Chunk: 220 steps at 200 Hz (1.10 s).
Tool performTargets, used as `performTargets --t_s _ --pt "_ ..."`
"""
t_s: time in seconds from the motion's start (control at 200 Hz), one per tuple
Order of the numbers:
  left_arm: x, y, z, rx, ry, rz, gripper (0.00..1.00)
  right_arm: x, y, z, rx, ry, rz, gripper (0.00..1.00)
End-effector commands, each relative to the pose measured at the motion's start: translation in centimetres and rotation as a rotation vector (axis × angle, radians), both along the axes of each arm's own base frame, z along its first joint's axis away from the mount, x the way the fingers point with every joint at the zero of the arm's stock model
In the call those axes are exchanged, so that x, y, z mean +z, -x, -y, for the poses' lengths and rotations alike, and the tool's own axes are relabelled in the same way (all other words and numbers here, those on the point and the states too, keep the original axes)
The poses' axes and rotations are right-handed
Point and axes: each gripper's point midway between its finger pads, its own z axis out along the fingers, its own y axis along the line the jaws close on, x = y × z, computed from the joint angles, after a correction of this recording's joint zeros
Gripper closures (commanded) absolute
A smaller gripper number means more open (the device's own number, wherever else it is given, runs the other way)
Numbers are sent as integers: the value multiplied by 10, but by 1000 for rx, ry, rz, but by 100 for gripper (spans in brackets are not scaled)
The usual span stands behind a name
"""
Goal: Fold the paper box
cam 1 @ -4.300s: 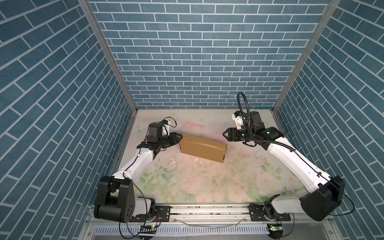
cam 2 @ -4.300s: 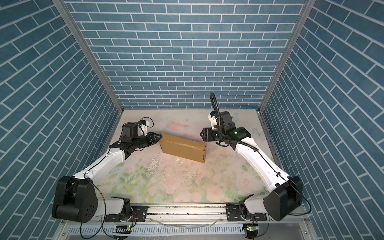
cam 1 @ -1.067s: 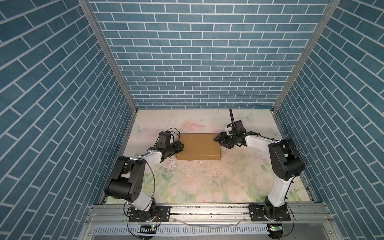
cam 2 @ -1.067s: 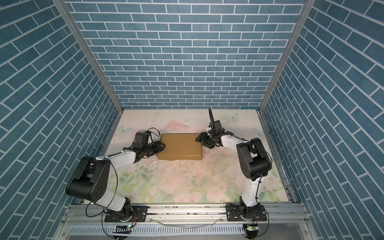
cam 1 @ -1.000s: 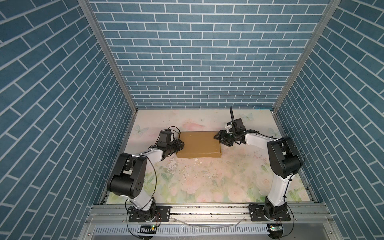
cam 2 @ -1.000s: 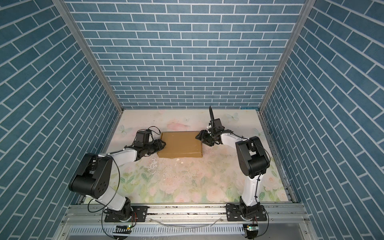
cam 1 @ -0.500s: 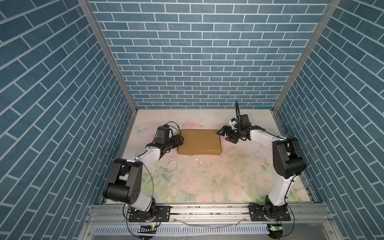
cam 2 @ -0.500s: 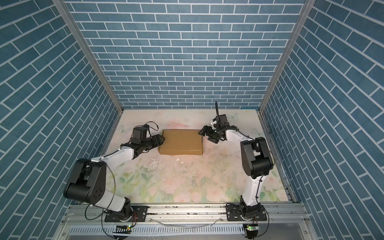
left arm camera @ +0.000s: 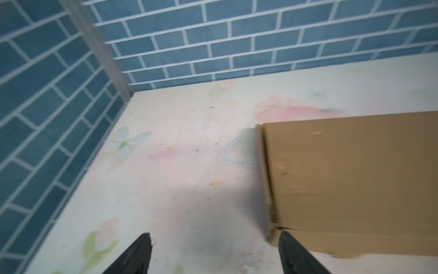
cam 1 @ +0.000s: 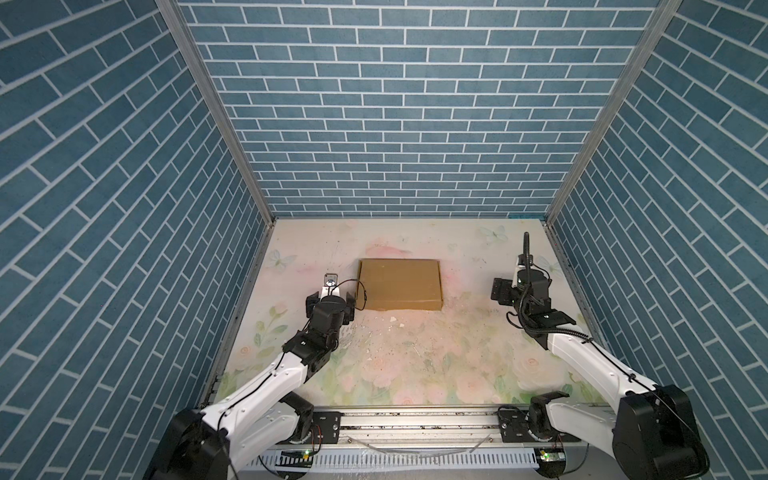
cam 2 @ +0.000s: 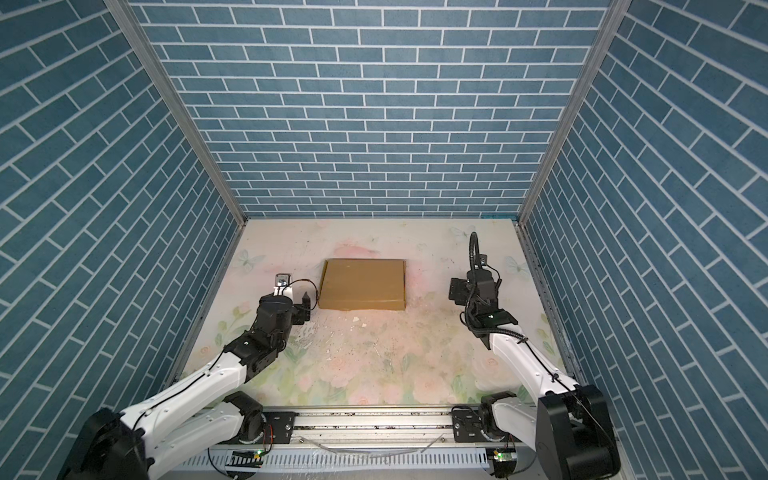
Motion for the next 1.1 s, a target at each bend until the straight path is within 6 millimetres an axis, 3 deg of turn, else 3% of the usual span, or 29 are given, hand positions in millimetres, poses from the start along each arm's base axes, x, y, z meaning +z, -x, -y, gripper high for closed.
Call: performTargets --t_s 0.0,0.07,0.195,0.26,0.345,0.41,0.63,0.76,0.84,0.895,0.93,1.095 --pt "37 -10 -41 200 -168 175 10 13 -7 61 -204 203 116 7" --pt "19 -14 -56 215 -141 159 8 -7 -5 71 -223 138 110 8" --pt "-7 -20 -76 175 39 183 8 -19 -7 81 -239 20 204 9" --pt "-7 -24 -81 157 102 225 7 -19 -7 87 -248 13 234 9" --pt "-8 -38 -72 79 71 215 6 -17 -10 89 -218 -6 285 9" --pt "-11 -48 -63 4 57 208 6 -27 -9 93 -220 -36 307 10" --pt "-33 -53 -64 -22 76 236 5 -42 -22 76 -77 -67 298 9" --pt "-37 -60 -72 25 89 192 0 -47 -31 69 -34 -67 254 10" --pt "-42 -65 -94 151 112 135 0 -47 -33 72 -53 -62 235 10" --pt "-42 -67 -93 146 106 131 0 -49 -33 72 -63 -55 217 10" --pt "-42 -67 -93 147 108 128 0 -48 -34 72 -67 -45 222 1" --pt "-41 -66 -91 136 102 135 0 -49 -34 73 -77 -36 214 1"
